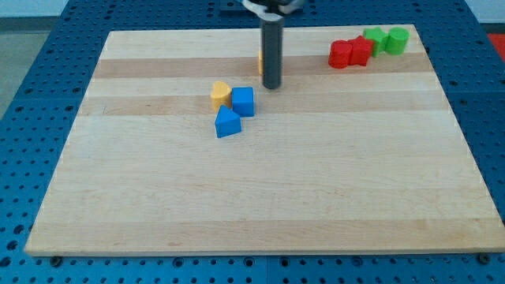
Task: Push the hexagon slightly to the left
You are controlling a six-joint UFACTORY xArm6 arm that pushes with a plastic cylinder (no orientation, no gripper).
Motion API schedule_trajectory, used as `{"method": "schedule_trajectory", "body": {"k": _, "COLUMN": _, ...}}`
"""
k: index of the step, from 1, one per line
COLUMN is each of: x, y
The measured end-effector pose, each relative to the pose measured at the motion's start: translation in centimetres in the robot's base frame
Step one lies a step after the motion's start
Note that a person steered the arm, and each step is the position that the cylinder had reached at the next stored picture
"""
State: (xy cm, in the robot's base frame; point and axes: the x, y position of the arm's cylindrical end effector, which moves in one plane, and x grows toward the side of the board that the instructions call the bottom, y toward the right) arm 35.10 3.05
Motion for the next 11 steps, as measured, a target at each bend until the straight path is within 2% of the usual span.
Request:
{"method": "schedule_trajectory", "body": {"k": 1, "x": 0.1, "y": 0.6}}
{"method": "schedule_trajectory", "body": {"k": 2, "x": -6.1, "y": 0.6}}
{"method": "schedule_trajectory", "body": {"k": 4, "x": -7.0, "y": 0.1}}
{"method": "schedule_trajectory", "body": {"k": 8, "x": -6.9, "y": -17.6}}
{"method": "schedule_trajectory", "body": {"k": 9, "x": -5.7, "y": -17.3}}
{"method": "schedule_trajectory", "body": {"k": 10, "x": -3.0, "y": -13.4}}
{"method": "schedule_trajectory", "body": {"k": 11, "x": -5.0, "y": -8.9}}
